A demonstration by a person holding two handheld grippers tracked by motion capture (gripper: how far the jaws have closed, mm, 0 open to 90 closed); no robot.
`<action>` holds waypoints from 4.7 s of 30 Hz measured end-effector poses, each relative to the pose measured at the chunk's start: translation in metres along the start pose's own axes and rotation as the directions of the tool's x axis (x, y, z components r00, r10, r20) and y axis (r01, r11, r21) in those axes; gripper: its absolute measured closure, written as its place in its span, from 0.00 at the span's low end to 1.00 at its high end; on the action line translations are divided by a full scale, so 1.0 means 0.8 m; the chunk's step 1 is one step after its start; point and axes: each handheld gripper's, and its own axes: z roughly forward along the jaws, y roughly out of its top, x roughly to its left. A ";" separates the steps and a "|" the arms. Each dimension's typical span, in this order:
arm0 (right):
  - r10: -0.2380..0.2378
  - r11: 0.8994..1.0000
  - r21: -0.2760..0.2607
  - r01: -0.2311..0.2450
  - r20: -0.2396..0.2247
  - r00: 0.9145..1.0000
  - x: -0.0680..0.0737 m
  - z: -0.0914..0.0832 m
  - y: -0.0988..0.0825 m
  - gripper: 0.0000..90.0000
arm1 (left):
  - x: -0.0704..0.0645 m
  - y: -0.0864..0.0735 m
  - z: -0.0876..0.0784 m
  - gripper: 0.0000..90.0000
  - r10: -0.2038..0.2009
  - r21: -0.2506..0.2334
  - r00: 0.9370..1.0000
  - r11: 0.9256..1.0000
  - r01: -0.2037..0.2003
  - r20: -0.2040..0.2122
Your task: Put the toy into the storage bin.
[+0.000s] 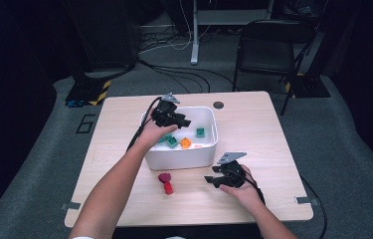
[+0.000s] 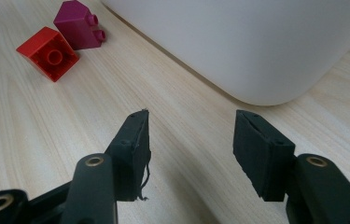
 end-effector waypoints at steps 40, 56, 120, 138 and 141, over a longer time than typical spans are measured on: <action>0.003 1.000 -0.001 -0.003 0.005 1.000 0.001 0.001 0.001 0.51 | -0.062 -0.053 -0.162 0.56 0.072 -0.099 0.997 0.992 -0.072 -0.006; 0.010 1.000 0.003 -0.010 0.003 1.000 0.002 0.002 0.001 0.51 | -0.075 -0.106 -0.180 0.59 0.060 -0.110 0.998 0.992 -0.058 0.014; 0.004 1.000 0.010 -0.004 0.001 1.000 0.003 0.004 0.000 0.50 | -0.113 -0.225 -0.049 0.55 0.066 -0.032 0.991 0.998 -0.063 0.115; 0.006 1.000 0.010 -0.006 0.001 1.000 0.004 0.003 -0.002 0.50 | -0.117 -0.237 -0.026 0.55 0.092 0.023 0.988 0.995 -0.095 0.122; 0.007 1.000 0.011 -0.007 -0.001 1.000 0.004 0.003 -0.002 0.50 | -0.118 -0.239 -0.025 0.56 0.096 0.038 0.987 0.994 -0.101 0.125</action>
